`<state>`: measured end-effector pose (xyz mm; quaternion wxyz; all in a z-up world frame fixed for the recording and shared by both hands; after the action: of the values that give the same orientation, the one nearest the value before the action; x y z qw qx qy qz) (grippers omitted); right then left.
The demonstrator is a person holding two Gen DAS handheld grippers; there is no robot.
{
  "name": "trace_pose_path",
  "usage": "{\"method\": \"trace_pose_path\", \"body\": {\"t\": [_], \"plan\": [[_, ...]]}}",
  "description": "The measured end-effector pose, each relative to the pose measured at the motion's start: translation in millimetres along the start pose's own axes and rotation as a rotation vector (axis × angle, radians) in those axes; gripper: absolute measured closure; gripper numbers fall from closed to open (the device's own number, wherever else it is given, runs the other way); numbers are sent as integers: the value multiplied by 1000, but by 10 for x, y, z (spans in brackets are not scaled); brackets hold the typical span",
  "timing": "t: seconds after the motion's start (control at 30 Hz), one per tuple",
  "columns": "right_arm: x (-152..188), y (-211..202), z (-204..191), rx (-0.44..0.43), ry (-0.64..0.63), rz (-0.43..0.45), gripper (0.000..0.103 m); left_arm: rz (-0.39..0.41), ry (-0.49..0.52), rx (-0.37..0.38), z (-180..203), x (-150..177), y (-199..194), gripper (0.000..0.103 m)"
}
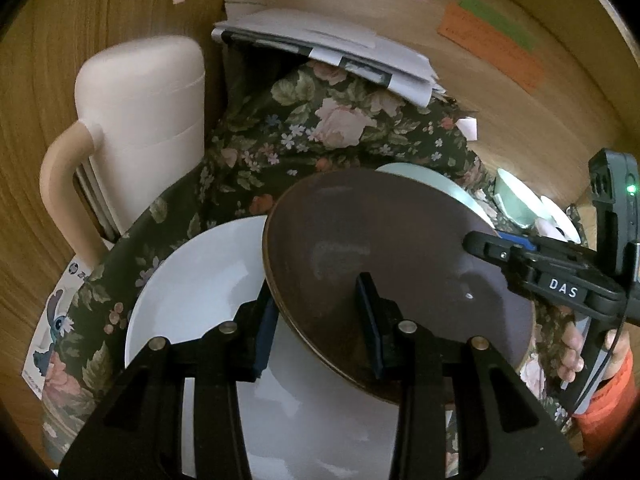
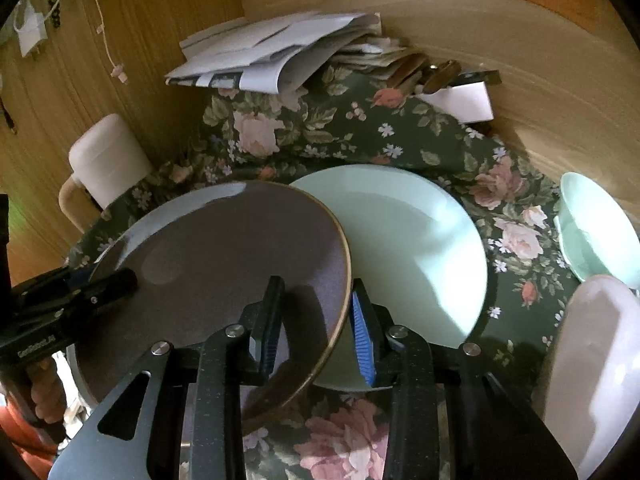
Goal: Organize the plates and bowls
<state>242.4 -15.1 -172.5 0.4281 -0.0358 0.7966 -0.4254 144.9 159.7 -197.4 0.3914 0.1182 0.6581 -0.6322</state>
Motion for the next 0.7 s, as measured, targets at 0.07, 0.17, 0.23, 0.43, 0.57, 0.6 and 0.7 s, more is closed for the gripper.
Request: {"method": "trace_pose_path", "body": {"t": [0.07,0.17,0.23,0.43,0.57,0.6,0.7], "plan": [[13,-56,4,5,-1,14,74,11,1,8,16,-15,-37,66],[34,-146,-1,16,-3,39,74,32,10,25,61,-35,-102,66],[54,-207,-22,24,-1,53,74,49,19,25,101,-38,-157,66],[96,-418,-55,34,12,94,74,89,33,42,210,-67,-322,66],[136,-552,-84,50,17,122,74,108,46,55,285,-68,-425,66],[158,-603,-88,54,20,132,74,112,50,58,310,-66,-453,66],[214,-714,-103,67,25,151,74,127,62,73,377,-46,-542,66]]}}
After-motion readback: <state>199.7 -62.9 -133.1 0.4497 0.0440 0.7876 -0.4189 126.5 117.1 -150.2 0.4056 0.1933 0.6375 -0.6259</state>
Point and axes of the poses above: each gripper's, at about its wrist camera, not at the fingertips, and y roughly the way its jaws point, z to its right, x to its underside, the point moved 5 cm from there along y, roughly the way its jaws point, and after that the axes turned 10 degrees about -x, right-handed, at the moved point
